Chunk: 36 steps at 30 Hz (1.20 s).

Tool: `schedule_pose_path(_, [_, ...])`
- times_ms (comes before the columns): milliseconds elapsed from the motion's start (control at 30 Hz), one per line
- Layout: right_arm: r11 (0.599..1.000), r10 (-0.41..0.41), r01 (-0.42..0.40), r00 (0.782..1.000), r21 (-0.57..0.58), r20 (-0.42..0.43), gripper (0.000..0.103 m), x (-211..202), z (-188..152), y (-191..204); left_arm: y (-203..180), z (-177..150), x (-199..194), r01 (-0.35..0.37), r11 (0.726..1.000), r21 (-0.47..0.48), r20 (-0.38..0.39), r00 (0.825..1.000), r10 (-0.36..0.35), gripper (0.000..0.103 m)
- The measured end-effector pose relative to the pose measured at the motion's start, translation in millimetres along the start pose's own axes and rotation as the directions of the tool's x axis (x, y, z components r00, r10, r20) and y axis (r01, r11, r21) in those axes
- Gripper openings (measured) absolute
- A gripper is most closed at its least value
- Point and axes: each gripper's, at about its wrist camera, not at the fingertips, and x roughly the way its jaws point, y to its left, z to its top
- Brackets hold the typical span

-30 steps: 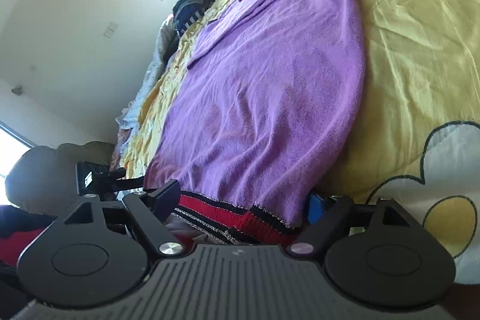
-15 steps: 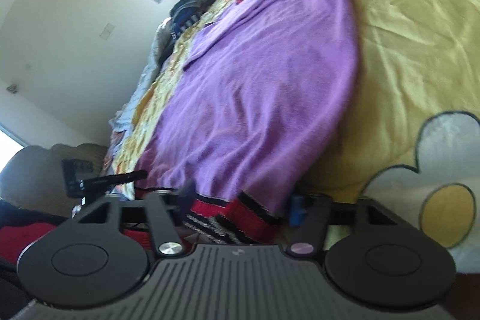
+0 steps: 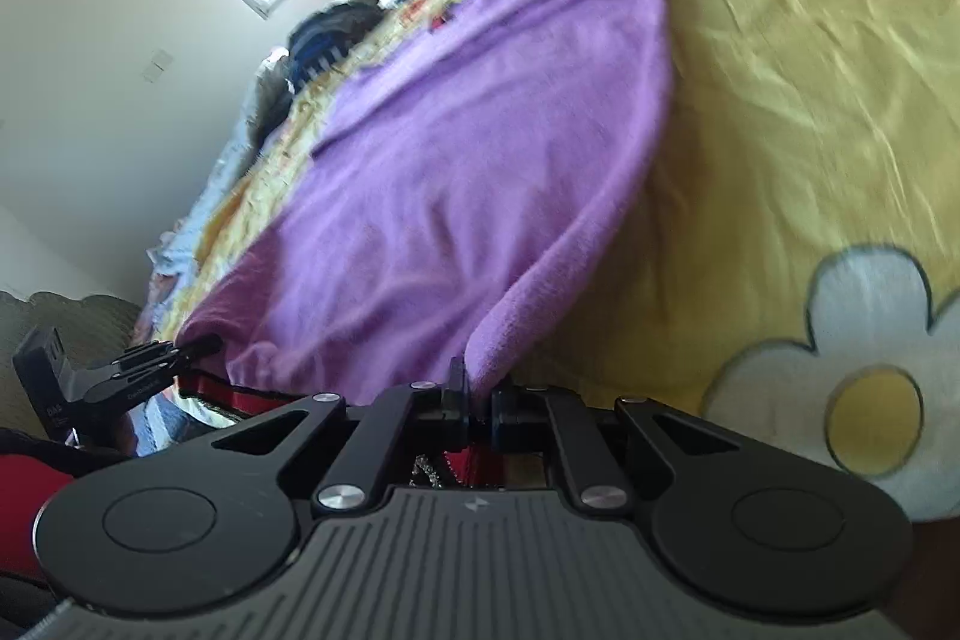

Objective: Fold small clothes
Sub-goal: 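Close both tools on the ribbed hem, then lift the hem with both tools and carry it over toward the collar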

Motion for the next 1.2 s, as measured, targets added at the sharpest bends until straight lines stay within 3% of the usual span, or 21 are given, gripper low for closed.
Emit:
schedule_pose_path(133, [0.999,0.010,-0.010,1.000,-0.053,0.013,0.011,-2,11,15,-4,13,-7,-0.018,1.000,-0.003,0.062,0.998,0.018,0.004])
schedule_pose_path(300, [0.997,0.043,-0.041,0.998,-0.072,0.037,0.011,-4,25,25,1,23,-10,0.011,0.999,-0.044,0.093,0.996,-0.007,0.004])
schedule_pose_path(600, [0.989,0.116,-0.098,0.979,-0.113,0.166,0.011,-5,72,39,25,56,-14,0.013,0.993,-0.116,0.182,0.983,0.008,0.004])
schedule_pose_path(1200, [0.993,0.087,-0.059,0.947,-0.102,0.308,0.011,40,149,31,56,114,36,-0.017,0.965,-0.261,0.247,0.965,0.084,0.004])
